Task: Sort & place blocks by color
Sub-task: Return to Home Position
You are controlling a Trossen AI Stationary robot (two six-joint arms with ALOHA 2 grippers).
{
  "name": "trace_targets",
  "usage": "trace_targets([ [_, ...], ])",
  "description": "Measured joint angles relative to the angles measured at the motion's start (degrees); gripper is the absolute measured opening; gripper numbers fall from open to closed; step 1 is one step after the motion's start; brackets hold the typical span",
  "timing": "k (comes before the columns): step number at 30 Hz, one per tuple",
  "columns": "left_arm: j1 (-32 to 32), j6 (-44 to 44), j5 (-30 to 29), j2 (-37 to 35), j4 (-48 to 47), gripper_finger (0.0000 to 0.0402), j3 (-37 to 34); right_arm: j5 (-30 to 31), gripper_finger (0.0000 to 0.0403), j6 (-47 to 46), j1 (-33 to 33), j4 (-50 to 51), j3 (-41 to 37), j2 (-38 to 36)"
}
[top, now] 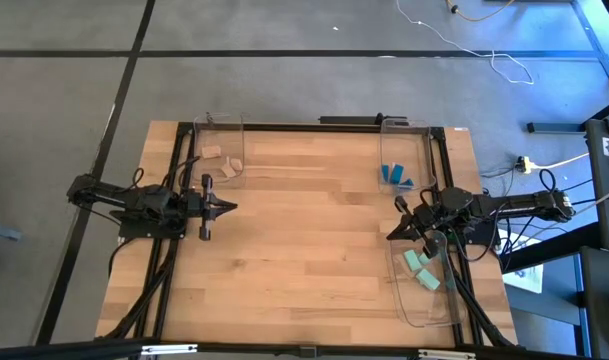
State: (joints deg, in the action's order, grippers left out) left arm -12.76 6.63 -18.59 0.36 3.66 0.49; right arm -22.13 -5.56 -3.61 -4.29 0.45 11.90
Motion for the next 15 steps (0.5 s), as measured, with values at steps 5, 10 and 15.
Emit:
trace_targets([
  [5,0.01,0.00,0.00,0.00,0.00,0.0001,0.00,0.00,0.0010,0.00,0.01,0.00,0.01,0.00],
  [10,0.00,0.00,0.01,0.00,0.00,0.0010,0.00,0.00,0.0010,0.00,0.02,0.00,0.02,0.00],
  [15,0.00,0.00,0.01,0.00,0.00,0.0020,0.00,0.01,0.0010,0.00,0.01,0.00,0.01,0.00],
])
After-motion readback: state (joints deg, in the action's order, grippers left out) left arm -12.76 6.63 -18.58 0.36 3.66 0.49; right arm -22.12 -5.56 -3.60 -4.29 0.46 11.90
